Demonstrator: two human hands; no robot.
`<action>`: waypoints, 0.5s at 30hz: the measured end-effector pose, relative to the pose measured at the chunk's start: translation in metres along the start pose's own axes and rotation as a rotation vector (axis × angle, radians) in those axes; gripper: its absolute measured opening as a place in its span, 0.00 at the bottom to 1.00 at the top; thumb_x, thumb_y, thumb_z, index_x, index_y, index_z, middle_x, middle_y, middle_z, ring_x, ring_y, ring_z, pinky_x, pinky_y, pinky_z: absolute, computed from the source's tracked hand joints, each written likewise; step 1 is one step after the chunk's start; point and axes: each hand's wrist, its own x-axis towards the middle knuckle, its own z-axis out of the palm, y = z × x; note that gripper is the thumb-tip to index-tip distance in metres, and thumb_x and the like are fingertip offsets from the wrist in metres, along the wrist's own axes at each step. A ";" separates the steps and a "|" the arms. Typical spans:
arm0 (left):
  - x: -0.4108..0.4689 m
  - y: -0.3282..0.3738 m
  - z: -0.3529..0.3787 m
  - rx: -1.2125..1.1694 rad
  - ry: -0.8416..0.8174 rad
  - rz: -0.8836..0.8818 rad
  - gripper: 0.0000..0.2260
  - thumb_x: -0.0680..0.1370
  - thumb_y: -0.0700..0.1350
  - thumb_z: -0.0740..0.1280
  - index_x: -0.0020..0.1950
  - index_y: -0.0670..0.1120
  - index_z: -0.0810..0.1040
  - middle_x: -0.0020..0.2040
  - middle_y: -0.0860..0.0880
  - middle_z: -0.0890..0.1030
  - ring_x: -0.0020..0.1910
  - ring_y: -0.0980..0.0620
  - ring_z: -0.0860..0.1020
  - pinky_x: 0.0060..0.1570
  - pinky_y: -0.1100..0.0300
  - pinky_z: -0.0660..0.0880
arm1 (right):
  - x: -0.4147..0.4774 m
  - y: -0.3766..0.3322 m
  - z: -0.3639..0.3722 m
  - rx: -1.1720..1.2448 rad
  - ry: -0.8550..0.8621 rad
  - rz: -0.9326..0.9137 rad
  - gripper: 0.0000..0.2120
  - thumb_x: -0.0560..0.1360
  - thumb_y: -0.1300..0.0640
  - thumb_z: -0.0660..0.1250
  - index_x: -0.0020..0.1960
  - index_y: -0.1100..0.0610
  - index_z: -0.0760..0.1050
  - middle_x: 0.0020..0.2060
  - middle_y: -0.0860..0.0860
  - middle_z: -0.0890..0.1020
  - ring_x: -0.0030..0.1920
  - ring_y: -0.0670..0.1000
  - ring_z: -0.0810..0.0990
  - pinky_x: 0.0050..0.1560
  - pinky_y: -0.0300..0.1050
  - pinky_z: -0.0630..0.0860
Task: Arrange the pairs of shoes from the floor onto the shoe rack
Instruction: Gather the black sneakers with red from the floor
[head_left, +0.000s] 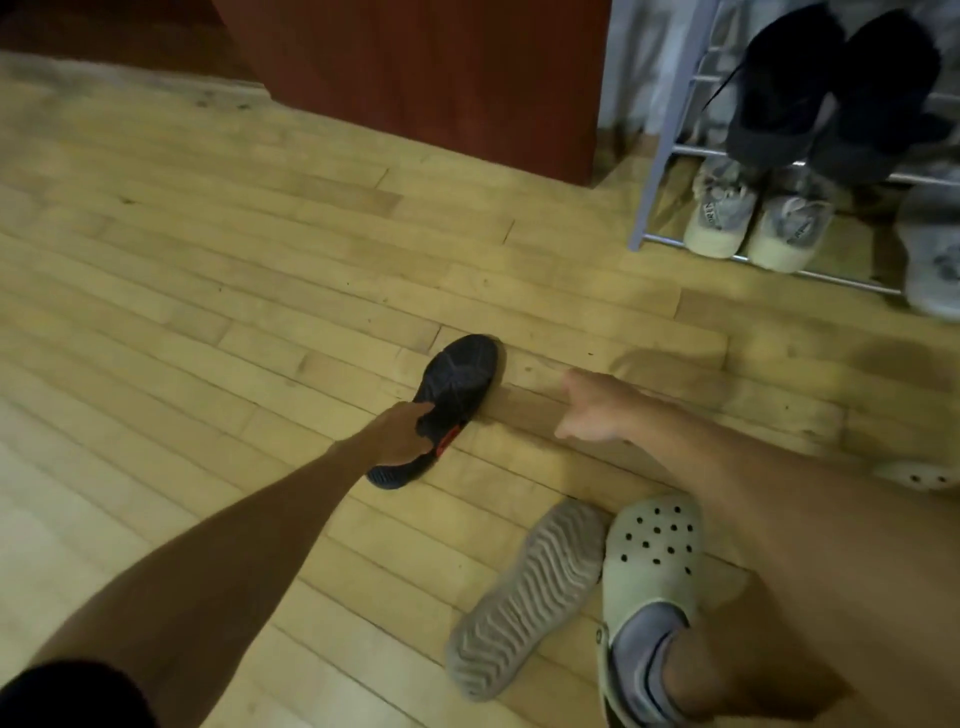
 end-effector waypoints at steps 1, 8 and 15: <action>0.004 -0.008 0.003 -0.017 0.016 -0.003 0.22 0.74 0.41 0.66 0.67 0.39 0.69 0.64 0.37 0.74 0.63 0.38 0.73 0.59 0.52 0.71 | 0.004 0.004 0.000 -0.011 -0.010 -0.001 0.29 0.75 0.56 0.68 0.73 0.56 0.62 0.68 0.56 0.71 0.65 0.57 0.72 0.56 0.47 0.72; 0.024 -0.040 0.026 -0.197 0.101 -0.391 0.31 0.70 0.42 0.73 0.69 0.39 0.63 0.65 0.37 0.72 0.63 0.37 0.71 0.60 0.45 0.73 | 0.019 0.023 -0.010 0.131 0.034 0.057 0.23 0.74 0.53 0.68 0.68 0.55 0.69 0.56 0.53 0.76 0.40 0.50 0.77 0.33 0.40 0.72; 0.007 -0.015 0.041 -0.010 0.223 -0.377 0.32 0.66 0.48 0.76 0.67 0.44 0.70 0.61 0.42 0.65 0.61 0.42 0.64 0.57 0.46 0.73 | 0.008 0.008 -0.018 0.240 0.055 0.018 0.24 0.76 0.57 0.67 0.71 0.56 0.68 0.65 0.53 0.74 0.53 0.53 0.77 0.47 0.43 0.79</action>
